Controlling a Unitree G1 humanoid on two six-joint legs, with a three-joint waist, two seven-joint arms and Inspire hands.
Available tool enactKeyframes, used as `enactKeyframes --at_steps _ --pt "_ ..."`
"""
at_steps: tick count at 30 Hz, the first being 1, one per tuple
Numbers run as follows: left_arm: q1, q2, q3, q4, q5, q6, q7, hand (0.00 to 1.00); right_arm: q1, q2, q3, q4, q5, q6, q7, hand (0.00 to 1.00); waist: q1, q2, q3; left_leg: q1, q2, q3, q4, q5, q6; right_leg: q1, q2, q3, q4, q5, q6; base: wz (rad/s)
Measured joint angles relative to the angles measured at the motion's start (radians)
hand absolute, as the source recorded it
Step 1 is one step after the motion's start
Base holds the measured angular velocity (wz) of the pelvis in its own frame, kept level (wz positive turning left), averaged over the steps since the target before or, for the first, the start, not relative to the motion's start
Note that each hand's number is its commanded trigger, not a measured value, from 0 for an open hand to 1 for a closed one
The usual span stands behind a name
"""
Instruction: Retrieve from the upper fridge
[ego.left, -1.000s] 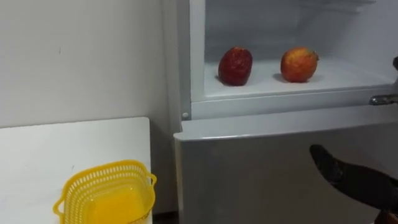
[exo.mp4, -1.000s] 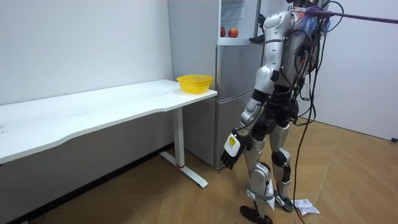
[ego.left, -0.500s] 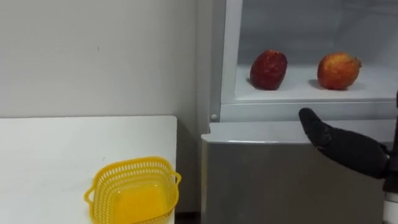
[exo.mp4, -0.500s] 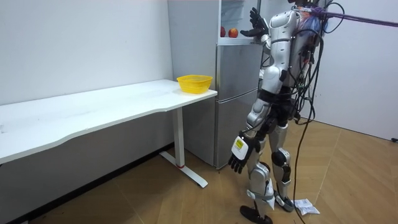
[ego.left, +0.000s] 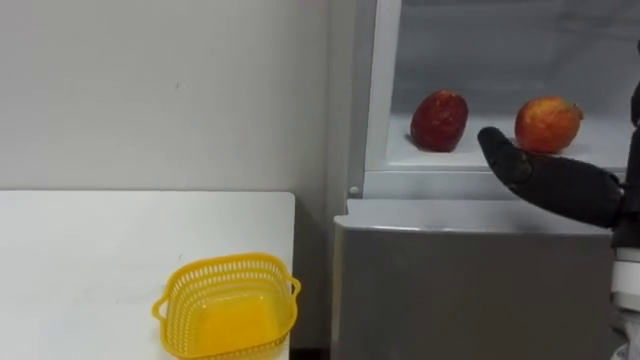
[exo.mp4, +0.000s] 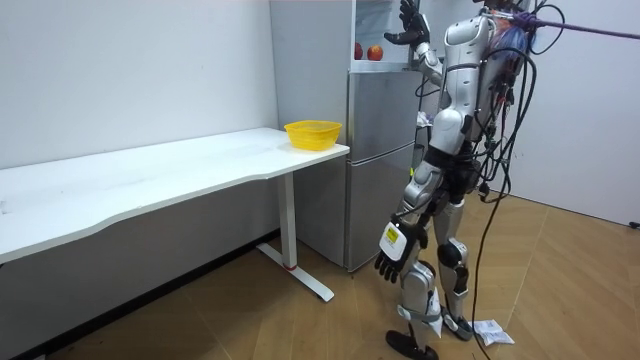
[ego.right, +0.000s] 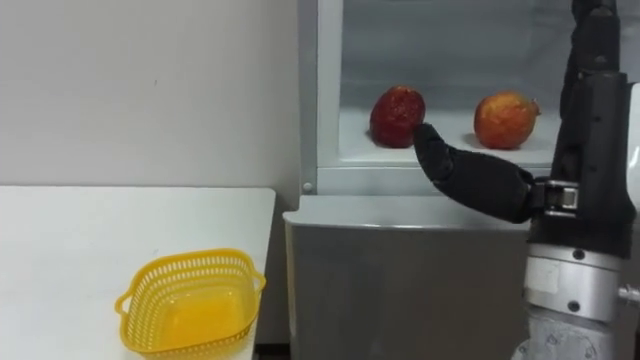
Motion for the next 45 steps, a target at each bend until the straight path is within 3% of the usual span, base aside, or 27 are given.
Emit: enactKeyframes --at_steps 11,20,28,34,37,41,45 --pt "-0.021 0.0 0.026 -0.03 0.047 -0.001 -0.007 0.0 -0.084 -0.011 -0.012 0.121 0.002 -0.002 -0.009 0.0 0.008 -0.002 0.0036 -0.012 -0.003 -0.024 0.006 0.0 0.0 -0.001 0.0 -0.018 0.0 0.0 0.0 0.04" --pt "-0.023 0.001 0.032 -0.035 0.047 -0.001 -0.026 0.0 -0.113 -0.022 -0.014 0.129 0.027 -0.002 0.003 0.0 0.023 -0.007 0.0089 -0.018 -0.004 -0.031 0.018 0.0 0.0 -0.002 -0.001 -0.028 -0.001 0.0 0.0 0.02" --pt "-0.029 0.004 0.032 -0.037 0.046 0.0 -0.026 0.0 -0.115 -0.026 -0.014 0.161 0.05 0.01 0.021 0.0 0.024 -0.009 0.009 -0.033 -0.005 -0.045 0.031 0.0 0.0 0.0 -0.001 -0.037 0.001 0.0 0.0 0.03" --pt "-0.026 0.009 0.037 -0.037 0.046 0.002 -0.031 0.0 -0.197 -0.033 -0.014 0.231 0.054 0.031 0.04 0.0 0.024 -0.018 0.0063 -0.043 -0.007 -0.055 0.029 0.003 0.001 -0.004 0.0 -0.039 0.0 0.0 0.0 0.03" --pt "-0.022 0.01 0.037 -0.037 0.046 0.009 -0.03 0.0 -0.241 -0.036 -0.014 0.278 0.074 0.033 0.05 0.0 0.025 -0.033 -0.0035 -0.042 -0.007 -0.056 0.034 0.003 0.001 -0.004 0.0 -0.041 0.0 0.0 0.0 0.03" --pt "-0.013 0.01 0.037 -0.038 0.043 0.013 -0.034 0.0 -0.275 -0.036 -0.007 0.325 0.089 0.054 0.084 0.0 0.031 -0.047 0.0011 -0.033 -0.008 -0.06 0.036 0.003 0.001 0.006 -0.001 -0.042 0.0 0.0 -0.001 0.01" --pt "-0.016 0.01 0.036 -0.038 0.044 0.015 -0.042 0.0 -0.278 -0.037 0.003 0.332 0.108 0.053 0.112 0.0 0.032 -0.044 0.0062 -0.034 -0.01 -0.067 0.038 0.003 0.001 0.009 -0.002 -0.05 0.0 0.0 -0.001 0.06"
